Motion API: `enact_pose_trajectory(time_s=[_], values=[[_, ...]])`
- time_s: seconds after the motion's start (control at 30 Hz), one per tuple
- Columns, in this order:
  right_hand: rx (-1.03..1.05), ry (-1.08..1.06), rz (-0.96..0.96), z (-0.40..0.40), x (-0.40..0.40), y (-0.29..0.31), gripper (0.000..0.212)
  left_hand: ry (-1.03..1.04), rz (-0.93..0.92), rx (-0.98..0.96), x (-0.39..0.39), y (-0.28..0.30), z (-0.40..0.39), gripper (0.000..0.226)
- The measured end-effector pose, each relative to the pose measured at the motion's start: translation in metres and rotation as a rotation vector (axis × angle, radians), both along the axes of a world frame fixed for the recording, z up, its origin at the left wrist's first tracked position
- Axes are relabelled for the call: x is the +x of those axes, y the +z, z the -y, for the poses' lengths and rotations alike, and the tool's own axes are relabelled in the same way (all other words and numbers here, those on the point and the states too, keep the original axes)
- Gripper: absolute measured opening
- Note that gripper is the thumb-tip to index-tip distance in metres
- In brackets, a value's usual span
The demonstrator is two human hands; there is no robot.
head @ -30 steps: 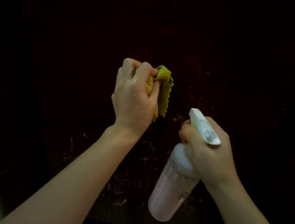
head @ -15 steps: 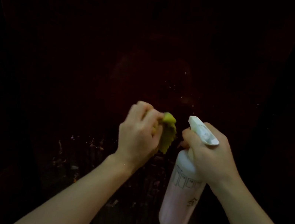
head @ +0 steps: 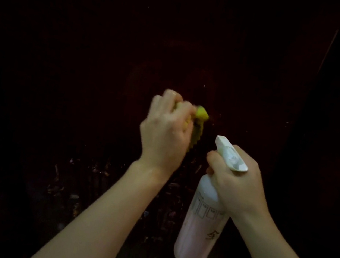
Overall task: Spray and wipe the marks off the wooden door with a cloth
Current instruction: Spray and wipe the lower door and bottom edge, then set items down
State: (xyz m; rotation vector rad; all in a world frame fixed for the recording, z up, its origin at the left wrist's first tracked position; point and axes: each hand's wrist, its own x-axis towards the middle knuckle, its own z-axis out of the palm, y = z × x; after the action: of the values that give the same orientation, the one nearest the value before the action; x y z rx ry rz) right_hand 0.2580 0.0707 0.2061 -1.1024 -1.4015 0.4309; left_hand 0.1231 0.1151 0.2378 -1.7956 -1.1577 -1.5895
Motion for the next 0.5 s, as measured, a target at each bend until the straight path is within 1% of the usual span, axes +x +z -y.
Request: enact_pose_trajectory(time_s=[0.07, 0.13, 0.17, 0.23, 0.3, 0.33, 0.4, 0.5], values=[[-0.027, 0.021, 0.009, 0.001, 0.004, 0.001, 0.017, -0.04, -0.109, -0.039, 0.013, -0.011, 0.002, 0.002], [-0.014, 0.033, 0.009, 0.001, 0.009, 0.002, 0.017, -0.07, -0.114, -0.065, 0.019, -0.016, 0.004, 0.002], [0.004, 0.026, 0.007, 0.001, 0.013, 0.002, 0.022, -0.079, -0.065, -0.06, 0.019, -0.015, 0.003, 0.003], [0.038, 0.001, -0.004, 0.0, 0.018, 0.001, 0.032, -0.066, 0.1, -0.014, 0.015, -0.005, 0.0, 0.009], [0.057, -0.02, -0.017, 0.001, 0.022, 0.002, 0.03, -0.045, 0.261, 0.064, 0.013, 0.013, -0.004, 0.012], [0.059, -0.027, -0.018, 0.001, 0.024, 0.003, 0.027, -0.038, 0.305, 0.092, 0.014, 0.022, -0.006, 0.013], [0.062, -0.039, -0.017, 0.001, 0.026, 0.003, 0.026, 0.005, 0.297, 0.122, 0.02, 0.031, -0.008, 0.011], [0.087, -0.052, -0.001, 0.001, 0.028, 0.001, 0.036, 0.045, 0.169, 0.152, 0.027, 0.024, -0.011, 0.008]])
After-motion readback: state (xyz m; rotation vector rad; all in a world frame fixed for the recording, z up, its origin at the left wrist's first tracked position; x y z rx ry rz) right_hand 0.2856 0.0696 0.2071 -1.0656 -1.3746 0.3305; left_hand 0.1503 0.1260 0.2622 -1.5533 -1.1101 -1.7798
